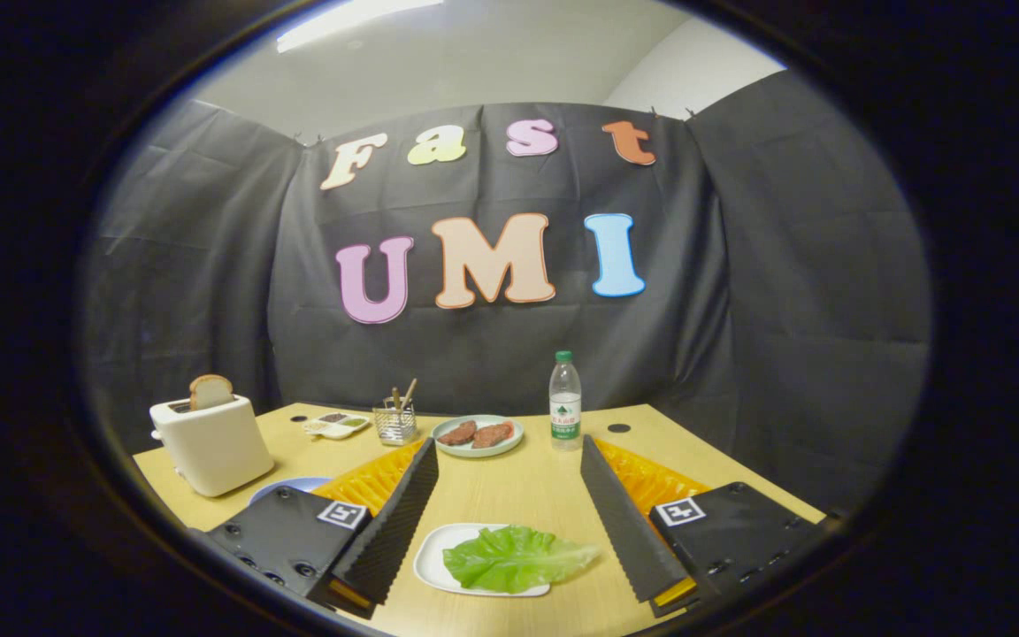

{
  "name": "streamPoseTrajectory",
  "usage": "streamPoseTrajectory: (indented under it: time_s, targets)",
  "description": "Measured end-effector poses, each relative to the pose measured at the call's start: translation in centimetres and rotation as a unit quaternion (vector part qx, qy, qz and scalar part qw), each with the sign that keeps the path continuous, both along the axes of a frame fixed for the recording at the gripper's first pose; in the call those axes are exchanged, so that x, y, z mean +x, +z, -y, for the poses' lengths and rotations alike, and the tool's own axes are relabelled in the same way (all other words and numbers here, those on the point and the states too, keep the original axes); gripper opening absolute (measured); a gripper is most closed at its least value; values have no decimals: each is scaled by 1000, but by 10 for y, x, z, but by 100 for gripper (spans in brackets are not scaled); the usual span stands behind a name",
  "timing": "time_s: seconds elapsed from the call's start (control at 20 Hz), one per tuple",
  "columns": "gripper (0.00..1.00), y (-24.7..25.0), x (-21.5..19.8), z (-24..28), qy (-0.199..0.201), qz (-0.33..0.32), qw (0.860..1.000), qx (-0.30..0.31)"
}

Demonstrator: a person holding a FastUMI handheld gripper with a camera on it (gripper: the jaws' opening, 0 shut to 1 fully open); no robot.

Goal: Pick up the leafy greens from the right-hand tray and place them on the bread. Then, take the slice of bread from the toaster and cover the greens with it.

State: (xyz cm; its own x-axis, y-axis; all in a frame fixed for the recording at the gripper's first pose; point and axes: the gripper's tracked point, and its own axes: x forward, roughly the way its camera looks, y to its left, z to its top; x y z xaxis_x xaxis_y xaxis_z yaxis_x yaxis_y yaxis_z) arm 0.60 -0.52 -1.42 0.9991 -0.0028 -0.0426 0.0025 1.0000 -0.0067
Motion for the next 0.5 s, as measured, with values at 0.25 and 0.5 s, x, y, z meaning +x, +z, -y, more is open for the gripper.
streamPoseTrajectory:
  time_s: [0.25, 0.5]
  targets:
    - [100, -18, 6, 8, 3, -21, 1000, 4]
    - [100, -49, 15, 26, 2, -58, 998, 11]
